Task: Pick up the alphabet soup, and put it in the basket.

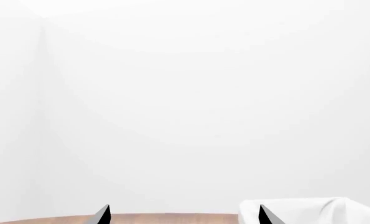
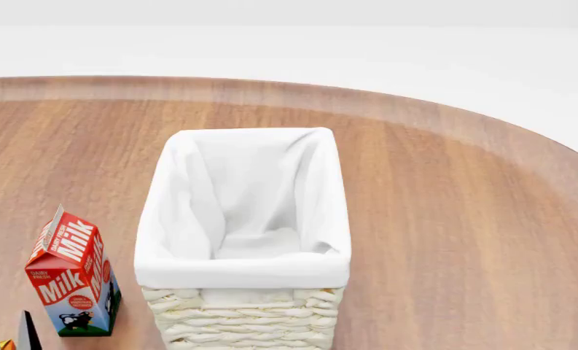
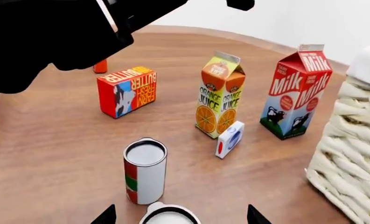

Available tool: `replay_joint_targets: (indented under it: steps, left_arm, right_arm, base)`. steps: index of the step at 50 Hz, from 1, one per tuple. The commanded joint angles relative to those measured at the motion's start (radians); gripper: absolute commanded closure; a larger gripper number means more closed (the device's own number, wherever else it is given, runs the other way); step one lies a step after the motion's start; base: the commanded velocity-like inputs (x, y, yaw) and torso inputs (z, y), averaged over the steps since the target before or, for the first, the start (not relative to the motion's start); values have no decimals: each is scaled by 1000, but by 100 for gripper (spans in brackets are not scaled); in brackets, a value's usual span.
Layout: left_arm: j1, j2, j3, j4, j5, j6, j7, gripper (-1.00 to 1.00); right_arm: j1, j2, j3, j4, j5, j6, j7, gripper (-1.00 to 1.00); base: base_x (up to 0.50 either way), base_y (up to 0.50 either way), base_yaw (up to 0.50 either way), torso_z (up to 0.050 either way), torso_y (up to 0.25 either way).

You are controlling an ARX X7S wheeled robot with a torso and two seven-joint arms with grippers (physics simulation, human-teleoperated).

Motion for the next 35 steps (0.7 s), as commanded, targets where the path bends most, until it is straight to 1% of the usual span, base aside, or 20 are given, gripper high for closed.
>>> replay_joint_targets:
  steps: [1,12,35]
  left_arm:
    - [-1,-3,2,-1,-2,1,-4,-100]
    - [-2,-6,4,-3,-1,3,-7,-100]
    - [-3,-12,10,-3,-1,7,-14,-100]
  right_arm:
    - [10,-13,-16,28,-40,10,8,-100]
    - [18,-25,-35,54,-99,21,25,-100]
    - [28,-34,-56,62,-128,33,27,-100]
  base:
    - [0,0,0,0,0]
    - [0,0,0,0,0]
    - [0,0,0,0,0]
